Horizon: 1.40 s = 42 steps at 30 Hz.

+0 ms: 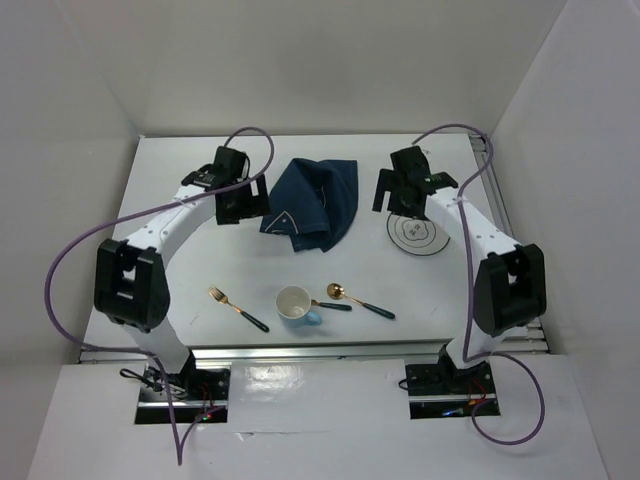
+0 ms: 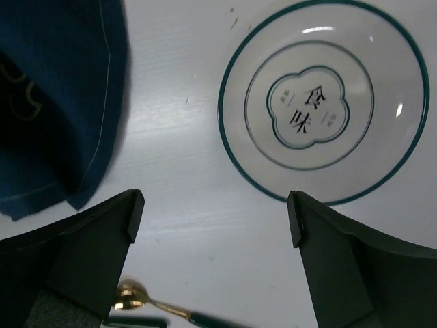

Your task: Set the dinner table for one person

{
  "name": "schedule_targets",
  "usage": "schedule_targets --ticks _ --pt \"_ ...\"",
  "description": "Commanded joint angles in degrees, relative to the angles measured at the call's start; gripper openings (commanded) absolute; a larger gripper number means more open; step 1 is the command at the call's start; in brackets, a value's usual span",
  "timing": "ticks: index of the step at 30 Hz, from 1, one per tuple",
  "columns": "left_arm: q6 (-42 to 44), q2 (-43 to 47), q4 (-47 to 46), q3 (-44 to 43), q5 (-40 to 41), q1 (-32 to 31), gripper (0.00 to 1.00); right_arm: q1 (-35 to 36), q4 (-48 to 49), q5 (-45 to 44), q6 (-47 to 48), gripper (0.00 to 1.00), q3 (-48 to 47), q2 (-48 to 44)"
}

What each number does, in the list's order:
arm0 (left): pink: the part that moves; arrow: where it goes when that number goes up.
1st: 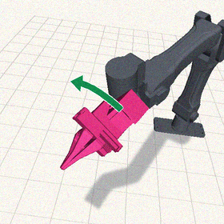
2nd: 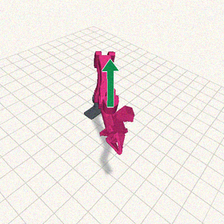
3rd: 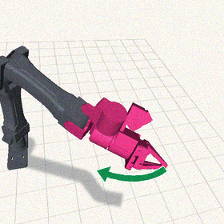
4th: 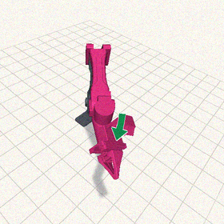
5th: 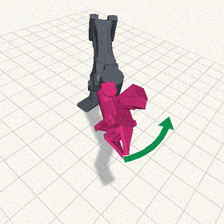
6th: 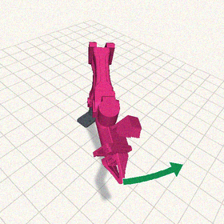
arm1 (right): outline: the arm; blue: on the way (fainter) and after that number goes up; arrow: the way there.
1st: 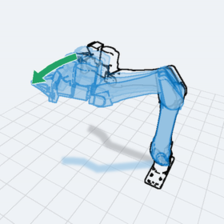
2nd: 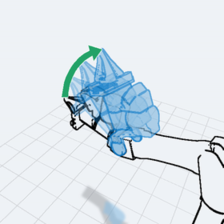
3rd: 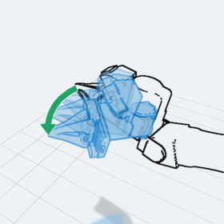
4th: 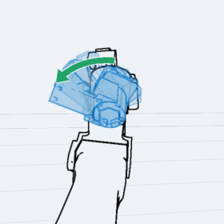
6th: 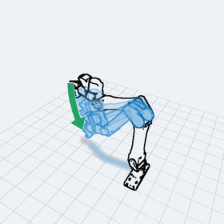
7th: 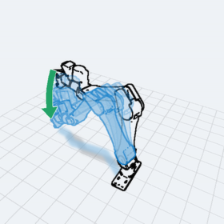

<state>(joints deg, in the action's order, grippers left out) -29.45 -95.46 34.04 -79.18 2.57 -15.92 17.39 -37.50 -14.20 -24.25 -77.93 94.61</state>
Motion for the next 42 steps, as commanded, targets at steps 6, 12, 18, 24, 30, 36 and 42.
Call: schedule_targets --ticks 6,12,18,24,30,36,42 --pt "-5.87 -12.90 3.14 -7.03 -3.62 2.83 0.97 0.10 4.62 6.98 2.54 1.00 9.98 -11.55" --pt "-7.64 -21.77 3.40 -12.66 -5.03 2.83 0.91 0.10 3.22 5.94 2.54 1.00 9.99 -12.25" --pt "-8.69 -26.17 4.01 -14.51 -1.08 1.07 0.83 0.10 3.22 5.41 3.07 1.00 10.51 -13.40" --pt "-9.40 -28.47 2.70 -15.57 -1.07 1.07 0.71 0.10 3.22 4.79 3.07 1.00 11.05 -13.40" --pt "-7.91 -29.61 7.51 -21.88 -0.55 0.54 0.00 0.10 2.60 3.65 2.54 1.00 11.05 -13.40" --pt "-1.24 -24.17 10.69 -31.82 -0.72 3.26 0.00 0.10 2.60 3.65 2.54 1.00 12.10 -13.92" --pt "4.66 -15.64 9.91 -38.94 -4.93 5.11 0.00 0.10 2.60 3.65 2.54 1.00 10.96 -13.92"
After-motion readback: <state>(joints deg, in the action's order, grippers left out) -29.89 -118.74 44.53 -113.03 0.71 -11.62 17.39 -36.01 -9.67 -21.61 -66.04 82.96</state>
